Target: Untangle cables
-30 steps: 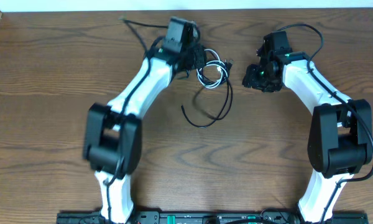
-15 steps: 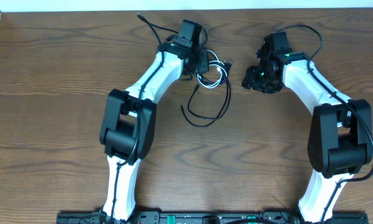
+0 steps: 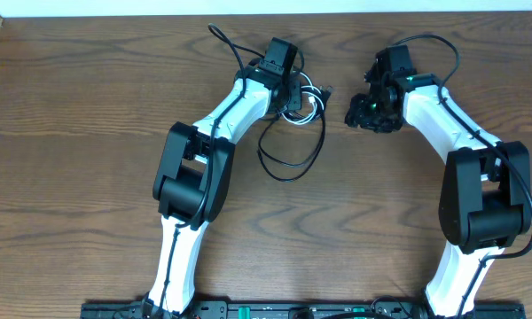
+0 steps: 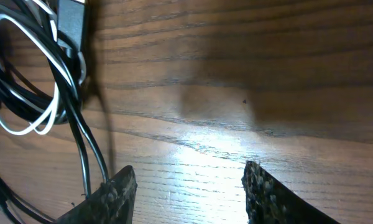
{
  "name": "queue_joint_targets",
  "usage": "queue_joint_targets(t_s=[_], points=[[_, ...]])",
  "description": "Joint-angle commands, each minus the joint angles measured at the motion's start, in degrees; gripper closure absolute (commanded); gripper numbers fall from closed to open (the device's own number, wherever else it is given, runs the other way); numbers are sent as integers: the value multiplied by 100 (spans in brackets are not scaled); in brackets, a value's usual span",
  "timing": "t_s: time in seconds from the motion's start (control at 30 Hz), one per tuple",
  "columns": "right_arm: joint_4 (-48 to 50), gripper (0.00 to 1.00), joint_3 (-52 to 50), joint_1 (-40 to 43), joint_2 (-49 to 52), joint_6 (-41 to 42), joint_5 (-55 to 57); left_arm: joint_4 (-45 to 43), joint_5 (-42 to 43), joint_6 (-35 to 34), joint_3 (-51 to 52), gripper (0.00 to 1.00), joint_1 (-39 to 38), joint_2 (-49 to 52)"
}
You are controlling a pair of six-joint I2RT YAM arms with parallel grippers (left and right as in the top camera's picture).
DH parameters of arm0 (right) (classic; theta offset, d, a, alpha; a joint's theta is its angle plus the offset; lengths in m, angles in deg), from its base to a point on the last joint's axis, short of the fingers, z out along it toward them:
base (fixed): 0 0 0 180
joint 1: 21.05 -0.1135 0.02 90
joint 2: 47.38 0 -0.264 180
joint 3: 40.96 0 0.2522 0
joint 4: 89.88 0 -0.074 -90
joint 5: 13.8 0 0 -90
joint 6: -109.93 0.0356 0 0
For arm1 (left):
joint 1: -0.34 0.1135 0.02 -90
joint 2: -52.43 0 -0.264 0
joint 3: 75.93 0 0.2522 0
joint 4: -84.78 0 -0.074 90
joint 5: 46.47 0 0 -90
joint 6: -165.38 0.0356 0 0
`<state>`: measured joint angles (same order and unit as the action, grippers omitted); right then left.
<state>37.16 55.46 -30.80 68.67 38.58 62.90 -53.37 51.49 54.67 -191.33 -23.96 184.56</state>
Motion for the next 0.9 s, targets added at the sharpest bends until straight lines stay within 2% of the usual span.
queue_joint_targets(t_s=[0.0,0.1,0.2,0.4,0.47,0.53,0.57,0.67,0.77,0.87], points=[[-7,48,11,-4,-55,-162,-37,20,-442,79,31,81,-20,216],[-7,48,11,-7,-55,-160,-37,22,-439,79,122,82,-63,302],[-7,48,11,-9,-55,-160,-37,59,-435,79,131,92,-164,382],[-4,47,11,-7,-55,-358,-83,144,-437,315,127,93,-332,271],[-2,50,11,-7,-55,-570,-199,341,-413,310,125,93,-328,-11],[-2,59,15,-2,-109,-798,-463,555,55,304,122,93,-293,-391],[33,59,17,2,-192,-931,-643,643,422,304,122,93,-269,-601],[238,57,17,2,-619,-1276,-1209,940,1436,310,122,93,-173,-1373],[417,53,17,2,-1123,-1408,-1550,1169,1663,369,122,93,-131,-1917],[549,49,17,-11,-1541,-1405,-1582,1222,1923,710,122,92,-133,-2269]])
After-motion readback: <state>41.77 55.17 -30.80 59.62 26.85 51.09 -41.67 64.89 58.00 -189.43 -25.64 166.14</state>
